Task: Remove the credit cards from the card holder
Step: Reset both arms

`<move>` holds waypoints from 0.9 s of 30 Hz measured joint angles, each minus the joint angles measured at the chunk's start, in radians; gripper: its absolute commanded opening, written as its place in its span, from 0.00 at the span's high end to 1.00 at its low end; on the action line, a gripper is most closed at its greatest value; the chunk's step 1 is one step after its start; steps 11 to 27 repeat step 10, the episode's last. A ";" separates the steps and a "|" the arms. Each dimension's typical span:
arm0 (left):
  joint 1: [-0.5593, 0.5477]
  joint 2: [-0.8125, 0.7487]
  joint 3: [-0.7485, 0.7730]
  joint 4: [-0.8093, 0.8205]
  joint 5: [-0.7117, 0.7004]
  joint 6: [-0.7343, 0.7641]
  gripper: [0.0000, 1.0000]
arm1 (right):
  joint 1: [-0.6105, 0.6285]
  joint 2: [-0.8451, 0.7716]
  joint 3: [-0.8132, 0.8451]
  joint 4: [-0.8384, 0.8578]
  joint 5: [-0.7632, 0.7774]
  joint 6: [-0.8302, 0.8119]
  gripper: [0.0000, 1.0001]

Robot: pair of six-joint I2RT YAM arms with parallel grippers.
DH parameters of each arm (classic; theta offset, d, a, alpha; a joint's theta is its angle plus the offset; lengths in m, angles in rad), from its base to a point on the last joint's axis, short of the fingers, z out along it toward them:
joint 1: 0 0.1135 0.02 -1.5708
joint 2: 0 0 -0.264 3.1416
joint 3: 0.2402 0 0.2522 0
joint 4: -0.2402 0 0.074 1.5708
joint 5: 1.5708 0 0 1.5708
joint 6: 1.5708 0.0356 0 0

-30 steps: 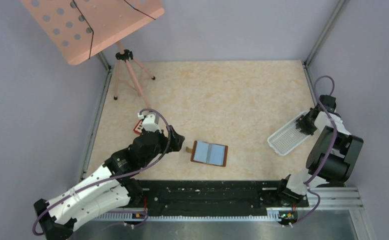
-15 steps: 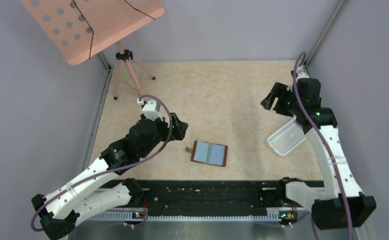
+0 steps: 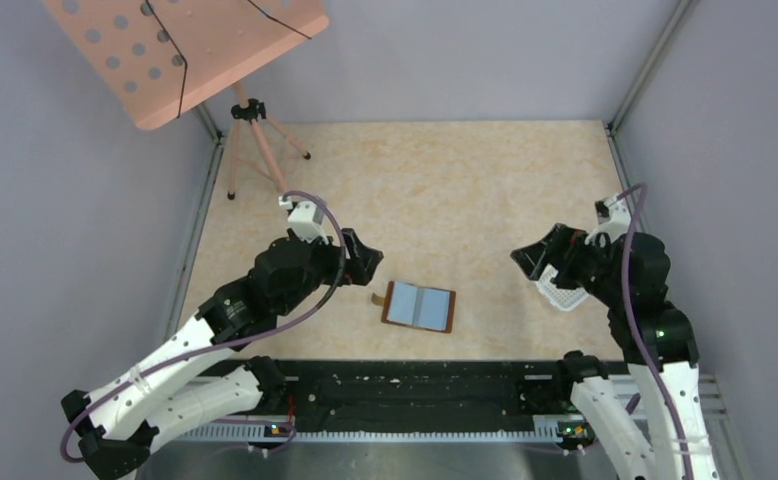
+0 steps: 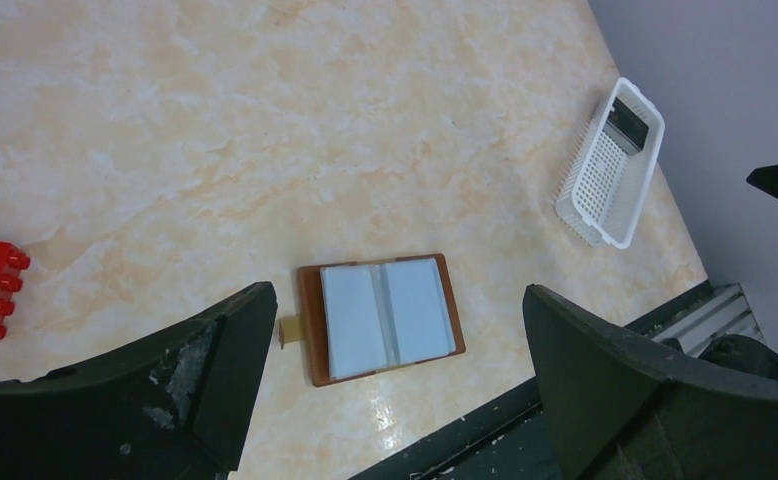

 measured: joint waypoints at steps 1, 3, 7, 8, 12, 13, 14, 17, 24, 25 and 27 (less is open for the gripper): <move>0.000 -0.006 -0.005 0.002 0.005 -0.001 0.01 | 0.000 -0.031 -0.014 -0.003 -0.004 0.010 0.01; 0.000 -0.022 -0.018 0.007 0.013 -0.002 0.01 | 0.000 -0.064 -0.034 -0.005 -0.009 0.032 0.01; 0.000 -0.055 -0.043 0.021 0.015 -0.010 0.01 | 0.000 -0.074 -0.059 -0.008 -0.019 0.054 0.01; 0.000 -0.064 -0.050 0.024 0.015 -0.014 0.01 | 0.000 -0.071 -0.060 -0.011 -0.023 0.055 0.01; 0.000 -0.076 -0.062 0.028 0.014 -0.020 0.01 | 0.000 -0.068 -0.060 -0.010 -0.025 0.054 0.01; 0.000 -0.076 -0.062 0.028 0.014 -0.020 0.01 | 0.000 -0.068 -0.060 -0.010 -0.025 0.054 0.01; 0.000 -0.076 -0.062 0.028 0.014 -0.020 0.01 | 0.000 -0.068 -0.060 -0.010 -0.025 0.054 0.01; 0.000 -0.076 -0.062 0.028 0.014 -0.020 0.01 | 0.000 -0.068 -0.060 -0.010 -0.025 0.054 0.01; 0.000 -0.076 -0.062 0.028 0.014 -0.020 0.01 | 0.000 -0.068 -0.060 -0.010 -0.025 0.054 0.01; 0.000 -0.076 -0.062 0.028 0.014 -0.020 0.01 | 0.000 -0.068 -0.060 -0.010 -0.025 0.054 0.01; 0.000 -0.076 -0.062 0.028 0.014 -0.020 0.01 | 0.000 -0.068 -0.060 -0.010 -0.025 0.054 0.01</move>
